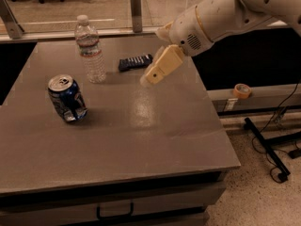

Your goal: Knock water bottle over

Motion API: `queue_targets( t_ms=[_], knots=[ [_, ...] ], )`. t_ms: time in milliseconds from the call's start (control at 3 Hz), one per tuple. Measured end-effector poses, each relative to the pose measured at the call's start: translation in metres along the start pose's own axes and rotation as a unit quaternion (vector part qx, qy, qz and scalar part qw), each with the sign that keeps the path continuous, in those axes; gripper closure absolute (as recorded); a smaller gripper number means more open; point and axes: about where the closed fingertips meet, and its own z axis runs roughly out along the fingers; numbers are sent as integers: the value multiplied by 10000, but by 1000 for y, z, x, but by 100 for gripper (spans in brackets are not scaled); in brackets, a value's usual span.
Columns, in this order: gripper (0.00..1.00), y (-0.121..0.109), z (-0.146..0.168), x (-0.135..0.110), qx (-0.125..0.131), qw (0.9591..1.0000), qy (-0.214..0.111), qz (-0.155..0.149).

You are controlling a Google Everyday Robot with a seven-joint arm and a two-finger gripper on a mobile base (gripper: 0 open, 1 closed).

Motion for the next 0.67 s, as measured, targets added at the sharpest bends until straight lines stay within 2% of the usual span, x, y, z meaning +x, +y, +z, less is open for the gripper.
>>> queue_targets(
  t_ms=[333, 667],
  knots=[
    [0, 0, 0, 0, 0, 10000, 0, 0],
    [0, 1, 6, 3, 143, 9997, -96, 156]
  ],
)
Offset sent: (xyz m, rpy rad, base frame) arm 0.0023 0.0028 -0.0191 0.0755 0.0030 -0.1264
